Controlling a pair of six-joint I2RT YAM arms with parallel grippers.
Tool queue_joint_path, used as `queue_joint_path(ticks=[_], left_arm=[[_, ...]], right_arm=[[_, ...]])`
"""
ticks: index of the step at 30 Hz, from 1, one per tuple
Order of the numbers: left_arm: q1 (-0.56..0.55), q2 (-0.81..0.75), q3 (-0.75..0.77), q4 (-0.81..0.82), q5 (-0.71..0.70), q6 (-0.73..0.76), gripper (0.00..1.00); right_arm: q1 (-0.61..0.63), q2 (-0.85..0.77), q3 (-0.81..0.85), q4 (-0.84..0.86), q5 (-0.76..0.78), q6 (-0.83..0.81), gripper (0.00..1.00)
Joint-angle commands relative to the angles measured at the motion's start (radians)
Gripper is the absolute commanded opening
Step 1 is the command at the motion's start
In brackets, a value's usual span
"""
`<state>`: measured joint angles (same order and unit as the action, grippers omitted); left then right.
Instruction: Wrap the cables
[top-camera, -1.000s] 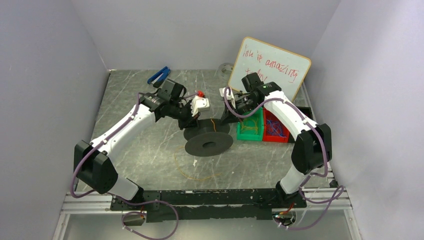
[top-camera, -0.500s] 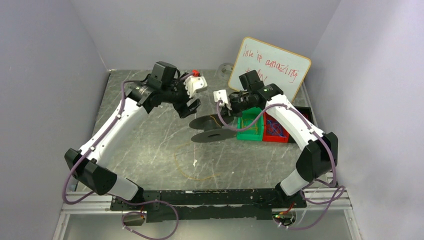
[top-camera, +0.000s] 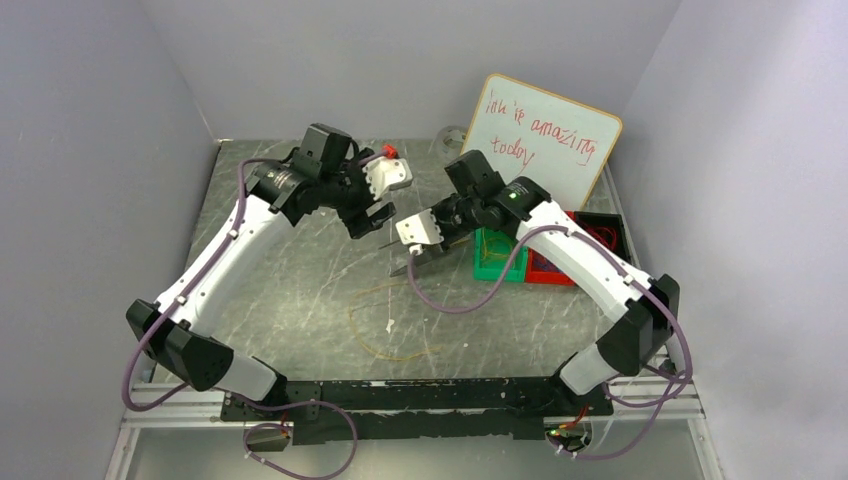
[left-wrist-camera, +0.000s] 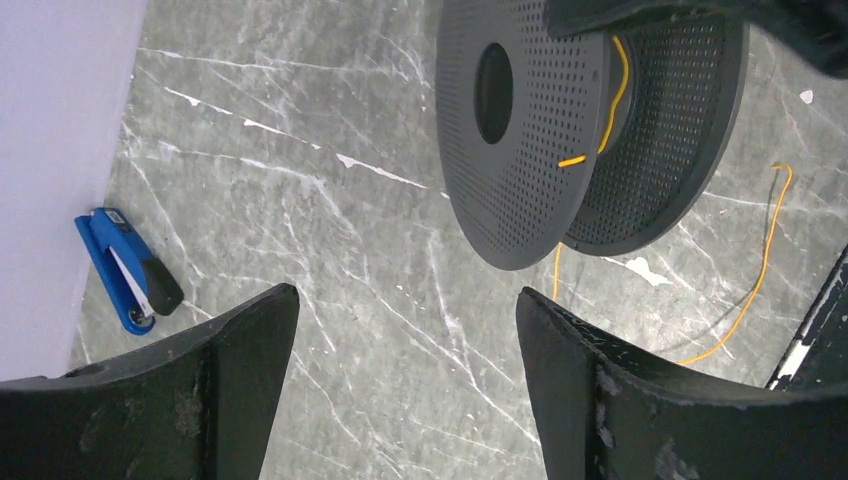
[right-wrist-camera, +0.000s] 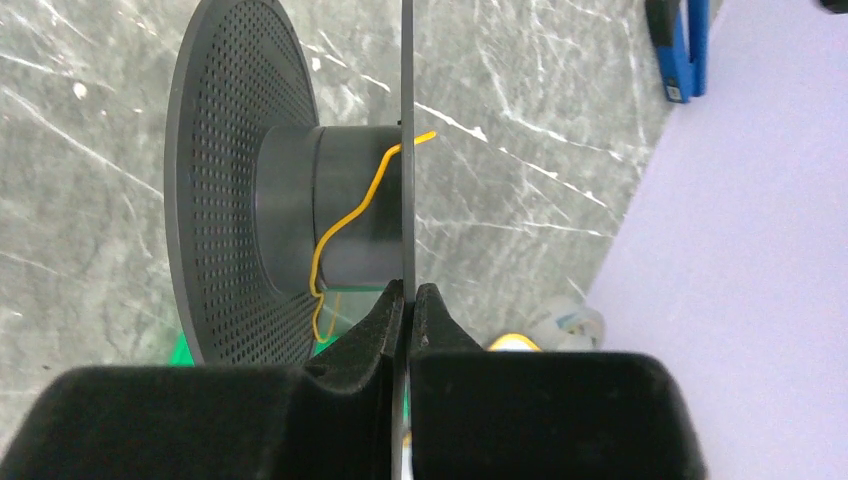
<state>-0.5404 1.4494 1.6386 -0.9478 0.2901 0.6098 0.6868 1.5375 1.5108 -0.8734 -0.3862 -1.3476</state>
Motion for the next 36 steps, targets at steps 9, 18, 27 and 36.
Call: queue_joint_path(ticks=[9, 18, 27, 36], left_arm=[[-0.036, 0.013, 0.038, -0.075, 0.149, 0.048, 0.83], [-0.035, 0.041, -0.075, -0.006, 0.093, 0.001, 0.79], [-0.036, 0.057, -0.025, 0.061, 0.167, -0.076, 0.78], [-0.031, 0.067, 0.047, -0.037, 0.409, 0.026, 0.78]], right_arm=[[0.054, -0.085, 0.008, 0.057, 0.242, -0.134, 0.0], [0.07, -0.063, 0.017, 0.012, 0.287, -0.2, 0.0], [0.059, -0.026, 0.051, -0.019, 0.023, -0.035, 0.0], [0.001, -0.007, 0.121, -0.083, -0.248, 0.028, 0.0]])
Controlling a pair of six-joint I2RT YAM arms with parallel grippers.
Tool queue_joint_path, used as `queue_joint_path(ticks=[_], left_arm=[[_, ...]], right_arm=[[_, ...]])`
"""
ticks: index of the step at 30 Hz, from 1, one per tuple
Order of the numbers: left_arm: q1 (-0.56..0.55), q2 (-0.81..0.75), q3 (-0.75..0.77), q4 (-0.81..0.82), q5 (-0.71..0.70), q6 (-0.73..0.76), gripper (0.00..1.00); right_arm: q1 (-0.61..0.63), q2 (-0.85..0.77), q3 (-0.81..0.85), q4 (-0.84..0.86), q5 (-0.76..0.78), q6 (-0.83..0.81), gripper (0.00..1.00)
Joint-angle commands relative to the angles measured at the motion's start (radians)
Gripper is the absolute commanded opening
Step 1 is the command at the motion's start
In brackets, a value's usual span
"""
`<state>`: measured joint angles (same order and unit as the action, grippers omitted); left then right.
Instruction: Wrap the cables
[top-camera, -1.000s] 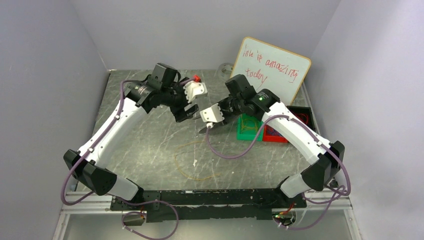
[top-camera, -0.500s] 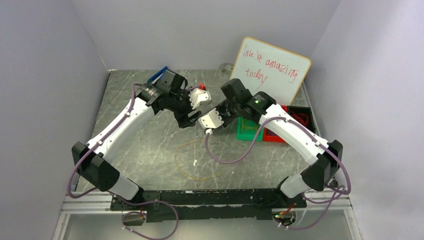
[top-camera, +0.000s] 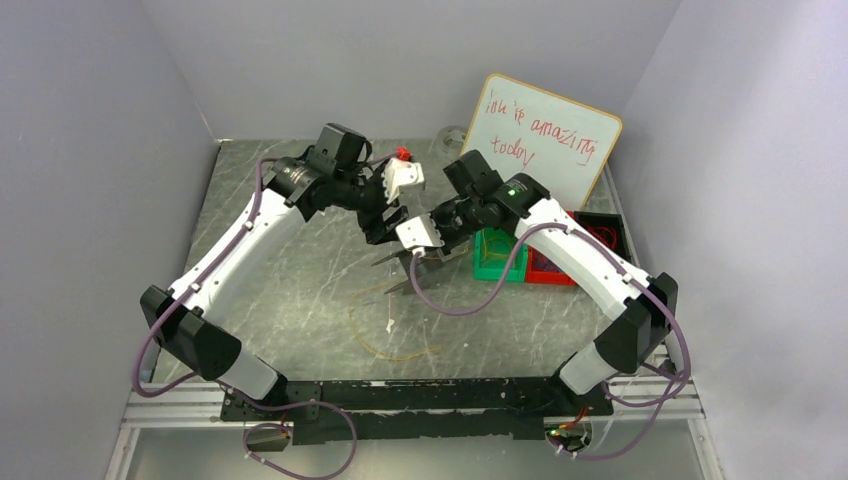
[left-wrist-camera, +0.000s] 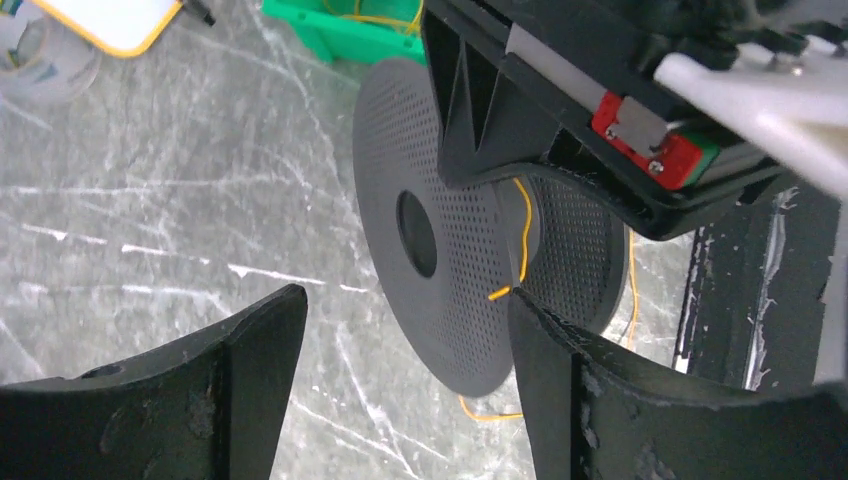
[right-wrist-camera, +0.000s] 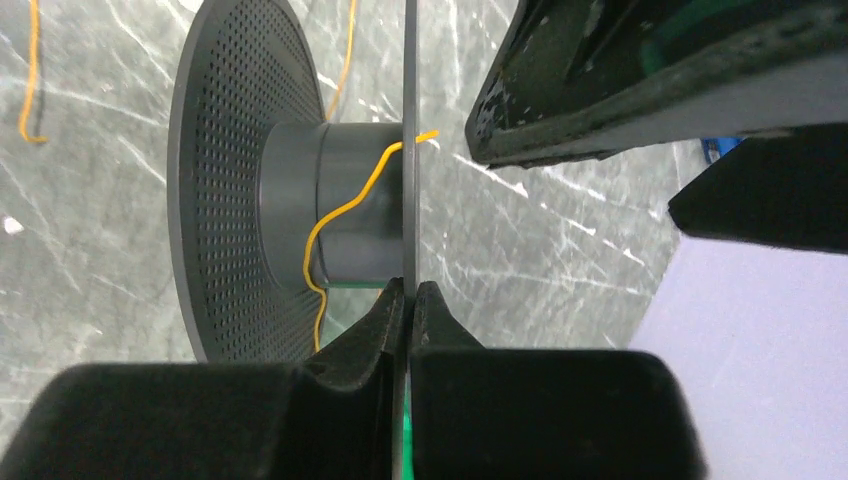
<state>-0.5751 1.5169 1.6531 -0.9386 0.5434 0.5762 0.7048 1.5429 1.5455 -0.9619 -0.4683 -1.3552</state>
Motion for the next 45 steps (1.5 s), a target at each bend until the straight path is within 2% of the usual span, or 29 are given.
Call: queue_joint_path(ticks=[1, 13, 19, 27, 35, 41, 45], left_arm=[[0.003, 0.003, 0.026, -0.055, 0.173, 0.07, 0.78], [0.002, 0.006, -0.011, -0.146, 0.29, 0.161, 0.75], [0.0, 0.0, -0.024, -0.179, 0.311, 0.191, 0.77], [0.001, 0.003, -0.045, -0.069, 0.276, 0.101, 0.75], [-0.003, 0.015, -0.035, -0.083, 0.326, 0.12, 0.74], [-0.006, 0.013, -0.039, -0.109, 0.352, 0.148, 0.69], [-0.008, 0.008, -0.05, -0.112, 0.345, 0.154, 0.61]], right_arm=[[-0.021, -0.012, 0.095, -0.001, -0.181, 0.037, 0.0], [-0.072, -0.016, 0.091, 0.004, -0.24, 0.045, 0.0], [-0.09, -0.019, 0.098, 0.008, -0.267, 0.051, 0.0], [-0.091, -0.01, 0.11, -0.003, -0.292, 0.054, 0.0], [-0.101, -0.005, 0.118, -0.007, -0.33, 0.066, 0.0], [-0.128, 0.002, 0.132, -0.005, -0.377, 0.087, 0.0], [-0.156, 0.005, 0.142, 0.005, -0.437, 0.116, 0.0]])
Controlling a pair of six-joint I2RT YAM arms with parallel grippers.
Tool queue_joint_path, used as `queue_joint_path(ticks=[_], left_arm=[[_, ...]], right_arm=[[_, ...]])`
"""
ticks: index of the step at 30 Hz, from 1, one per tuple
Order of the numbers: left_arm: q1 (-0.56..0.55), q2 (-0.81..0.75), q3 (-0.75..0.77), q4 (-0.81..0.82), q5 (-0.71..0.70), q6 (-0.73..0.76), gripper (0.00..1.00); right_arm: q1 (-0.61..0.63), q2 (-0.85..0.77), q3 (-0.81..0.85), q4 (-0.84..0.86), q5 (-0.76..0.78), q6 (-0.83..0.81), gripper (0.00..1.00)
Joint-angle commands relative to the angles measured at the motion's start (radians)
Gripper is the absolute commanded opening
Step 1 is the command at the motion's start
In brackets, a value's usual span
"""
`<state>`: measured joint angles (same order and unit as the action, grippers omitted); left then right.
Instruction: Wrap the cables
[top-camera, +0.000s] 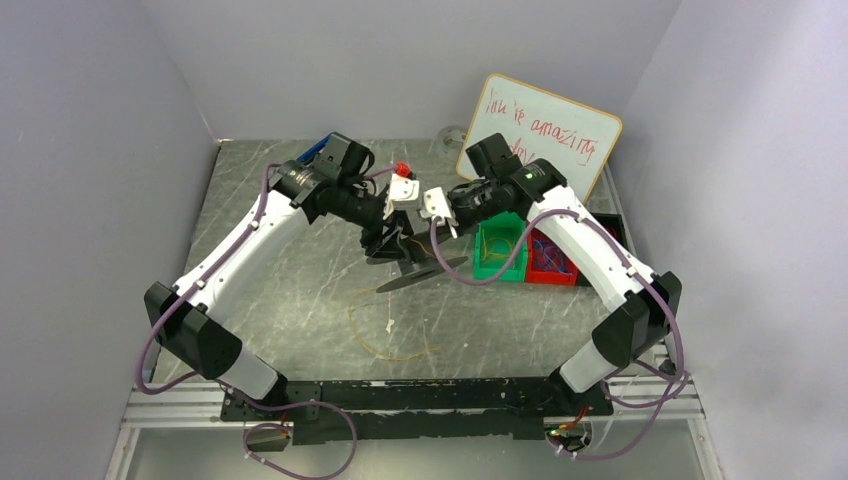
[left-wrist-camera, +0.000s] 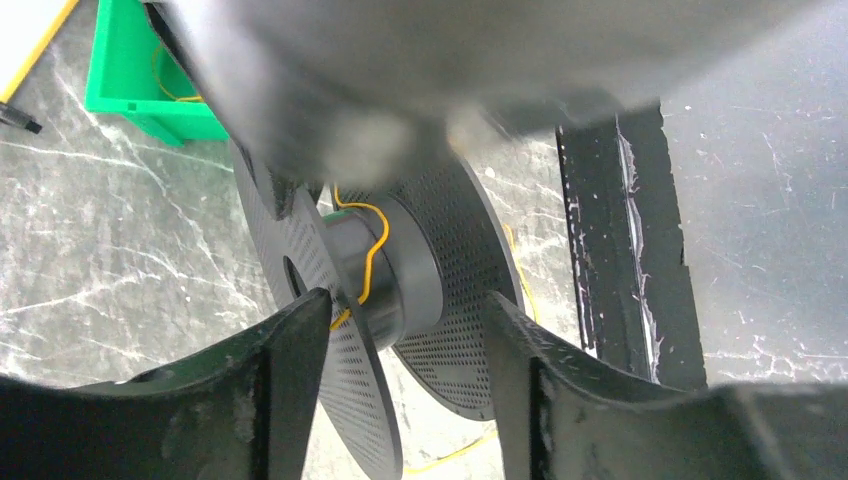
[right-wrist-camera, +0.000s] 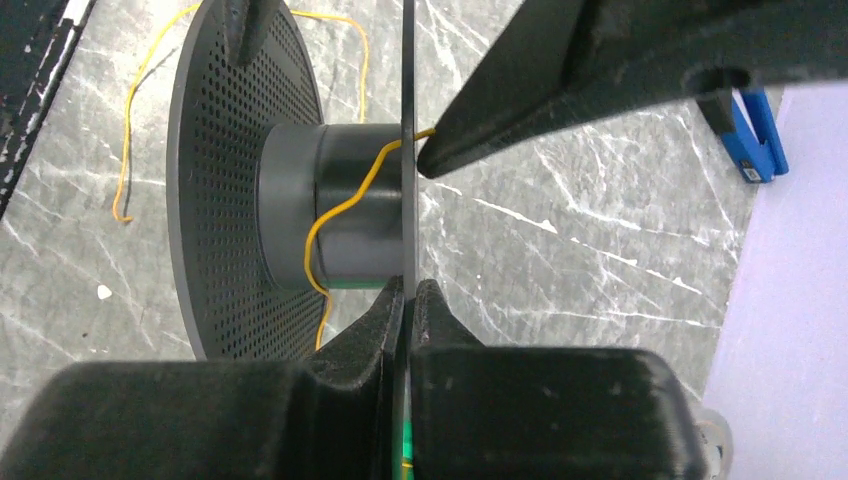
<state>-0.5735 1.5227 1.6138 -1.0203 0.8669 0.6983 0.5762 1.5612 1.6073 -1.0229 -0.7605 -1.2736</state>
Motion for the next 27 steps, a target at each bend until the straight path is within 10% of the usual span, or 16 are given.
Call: queue_joint_path(ticks=[1, 27], left_arm=[[-0.011, 0.0, -0.014, -0.026, 0.011, 0.03, 0.58], [-0.027, 0.011, -0.064, 0.055, -0.107, -0.04, 0.26]], right_arm=[[-0.034, -0.013, 0.081, 0.068, -0.151, 0.037, 0.0], [-0.052, -0.019, 0.139, 0.04, -0.202, 0.042, 0.0]])
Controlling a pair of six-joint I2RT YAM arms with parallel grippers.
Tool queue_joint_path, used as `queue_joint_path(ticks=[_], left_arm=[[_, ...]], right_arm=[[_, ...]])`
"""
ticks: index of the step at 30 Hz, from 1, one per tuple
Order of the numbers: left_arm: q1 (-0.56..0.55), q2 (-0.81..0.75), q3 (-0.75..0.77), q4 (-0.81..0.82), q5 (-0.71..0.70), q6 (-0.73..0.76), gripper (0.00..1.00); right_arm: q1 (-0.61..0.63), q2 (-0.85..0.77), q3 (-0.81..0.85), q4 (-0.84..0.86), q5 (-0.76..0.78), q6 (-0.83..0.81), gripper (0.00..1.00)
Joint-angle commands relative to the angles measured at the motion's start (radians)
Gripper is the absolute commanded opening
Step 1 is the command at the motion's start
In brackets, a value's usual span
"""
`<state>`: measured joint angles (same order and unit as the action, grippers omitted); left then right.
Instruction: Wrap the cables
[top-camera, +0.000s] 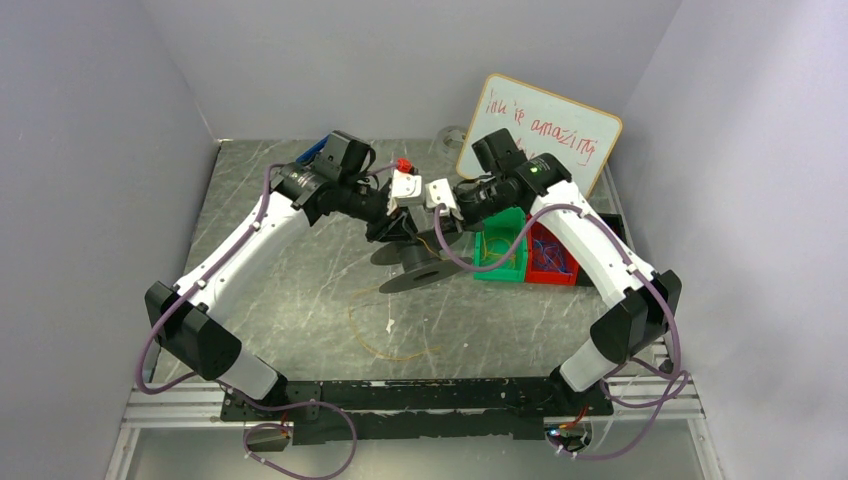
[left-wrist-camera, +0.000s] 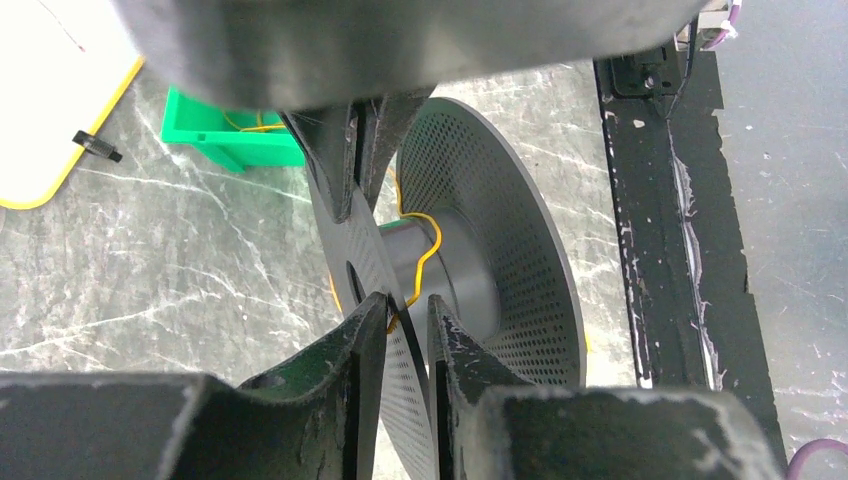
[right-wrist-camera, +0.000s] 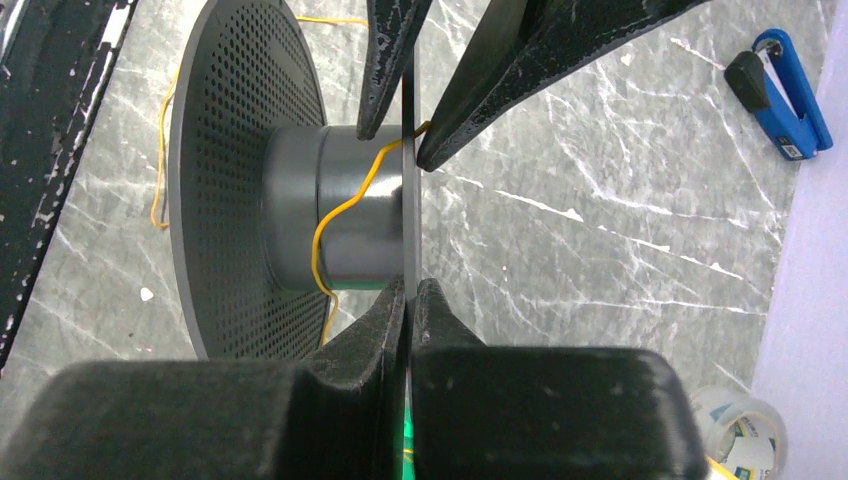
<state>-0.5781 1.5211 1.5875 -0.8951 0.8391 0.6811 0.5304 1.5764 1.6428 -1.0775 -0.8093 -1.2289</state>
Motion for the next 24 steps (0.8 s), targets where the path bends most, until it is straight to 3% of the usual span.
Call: queue_joint_path(ticks=[1, 3, 5, 9, 24], left_arm=[[-0.024, 0.013, -0.037, -0.07, -0.085, -0.022, 0.25], [-0.027, 0.014, -0.034, -0.072, -0.094, -0.02, 0.27], [-0.027, 0.013, -0.032, -0.075, -0.103, -0.019, 0.36], [-0.028, 0.013, -0.027, -0.07, -0.125, -0.022, 0.39], [-0.029, 0.036, -0.017, 0.002, -0.231, -0.1, 0.34]], right_arm=[[-0.005, -0.033, 0.104, 0.093, -0.156, -0.005, 0.0], [-0.006, -0.032, 0.105, 0.082, -0.159, -0.013, 0.0], [-0.006, -0.029, 0.109, 0.062, -0.165, -0.035, 0.0], [-0.006, -0.028, 0.113, 0.053, -0.172, -0.042, 0.0], [-0.005, -0.023, 0.119, 0.044, -0.173, -0.037, 0.0]])
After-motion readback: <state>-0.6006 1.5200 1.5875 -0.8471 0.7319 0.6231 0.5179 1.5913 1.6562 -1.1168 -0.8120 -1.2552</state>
